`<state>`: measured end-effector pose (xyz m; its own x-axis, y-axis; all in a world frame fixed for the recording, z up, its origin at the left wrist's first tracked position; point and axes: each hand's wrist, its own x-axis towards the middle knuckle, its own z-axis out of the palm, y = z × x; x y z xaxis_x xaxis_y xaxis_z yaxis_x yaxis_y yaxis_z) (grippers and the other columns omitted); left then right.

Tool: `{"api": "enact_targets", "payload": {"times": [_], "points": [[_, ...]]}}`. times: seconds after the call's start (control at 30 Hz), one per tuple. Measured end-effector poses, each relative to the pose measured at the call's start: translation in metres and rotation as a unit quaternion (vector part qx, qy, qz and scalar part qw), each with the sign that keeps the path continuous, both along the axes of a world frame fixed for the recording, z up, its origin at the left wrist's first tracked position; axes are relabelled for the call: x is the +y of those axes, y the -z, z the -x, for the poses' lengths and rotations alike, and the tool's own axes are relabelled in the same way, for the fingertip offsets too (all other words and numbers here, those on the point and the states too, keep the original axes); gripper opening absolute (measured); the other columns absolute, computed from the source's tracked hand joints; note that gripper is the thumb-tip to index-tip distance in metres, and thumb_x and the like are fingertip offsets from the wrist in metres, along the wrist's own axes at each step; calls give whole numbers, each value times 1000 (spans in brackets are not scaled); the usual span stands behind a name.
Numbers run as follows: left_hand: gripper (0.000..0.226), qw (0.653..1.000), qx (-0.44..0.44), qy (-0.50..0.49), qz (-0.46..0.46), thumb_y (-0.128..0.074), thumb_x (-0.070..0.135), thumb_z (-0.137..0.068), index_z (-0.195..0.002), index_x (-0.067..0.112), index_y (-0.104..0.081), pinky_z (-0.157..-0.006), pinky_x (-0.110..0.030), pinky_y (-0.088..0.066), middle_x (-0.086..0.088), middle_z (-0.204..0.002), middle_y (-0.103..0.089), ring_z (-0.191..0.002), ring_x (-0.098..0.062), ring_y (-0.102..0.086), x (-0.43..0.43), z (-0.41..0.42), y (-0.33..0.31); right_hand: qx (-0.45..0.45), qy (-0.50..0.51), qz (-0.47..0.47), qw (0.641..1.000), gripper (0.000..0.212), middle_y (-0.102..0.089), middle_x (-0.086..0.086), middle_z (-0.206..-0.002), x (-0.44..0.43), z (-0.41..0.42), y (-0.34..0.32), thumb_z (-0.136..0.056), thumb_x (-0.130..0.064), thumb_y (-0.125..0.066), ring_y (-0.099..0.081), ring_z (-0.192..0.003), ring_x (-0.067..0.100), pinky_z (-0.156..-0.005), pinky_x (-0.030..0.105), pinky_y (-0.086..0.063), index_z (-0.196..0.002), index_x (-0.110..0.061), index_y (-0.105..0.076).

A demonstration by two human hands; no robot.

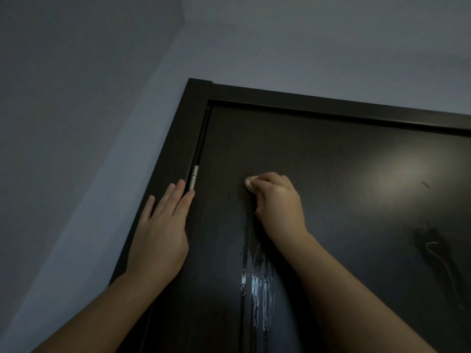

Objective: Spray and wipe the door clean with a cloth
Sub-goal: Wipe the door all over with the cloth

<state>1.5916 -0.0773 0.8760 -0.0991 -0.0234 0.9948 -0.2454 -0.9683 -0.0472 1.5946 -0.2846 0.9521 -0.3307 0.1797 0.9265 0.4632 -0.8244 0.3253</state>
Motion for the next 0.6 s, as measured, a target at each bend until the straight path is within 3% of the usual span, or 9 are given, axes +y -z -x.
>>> {"api": "enact_targets", "payload": {"times": [0.1,0.27,0.4,0.53,0.6], "points": [[72,1000,0,1,-4,-53,-7,-79,-146,13,-36,-117,-46,-18,-6,-154,-29,-143,-19,-24,0,0,0,-5,13,99,995,23,-70,-3,-96,0,2,13,-88,-18,-54,-61,-79,25,-69,32,-55,-95,-17,-76],[77,1000,5,1,-10,-58,-8,-76,-146,14,-36,-116,-47,-21,-6,-154,-30,-143,-19,-26,2,0,0,-15,16,-8,1000,19,-69,-3,-94,3,-1,-12,-84,-8,-66,-59,-78,25,-67,32,-53,-96,-18,-77],[77,1000,10,-9,-7,-60,-5,-76,-146,16,-36,-116,-46,-22,-4,-154,-31,-143,-18,-26,3,1,0,-7,44,115,992,21,-68,-7,-99,9,-2,6,-84,-10,-63,-56,-79,23,-67,28,-52,-97,-22,-74],[77,1000,11,-11,-14,-62,-6,-76,-146,16,-37,-116,-44,-20,-4,-154,-31,-142,-17,-27,5,-3,0,-2,29,-40,999,23,-68,-2,-101,0,-2,-25,-86,-8,-63,-53,-83,23,-67,28,-47,-103,-18,-75],[76,1000,12,-11,-12,-61,-4,-77,-146,16,-37,-116,-40,-14,-3,-154,-31,-142,-17,-27,5,-2,0,5,17,-3,1000,25,-67,-2,-102,27,-1,-13,-87,-8,-59,-53,-85,23,-69,30,-50,-105,-18,-74]]}}
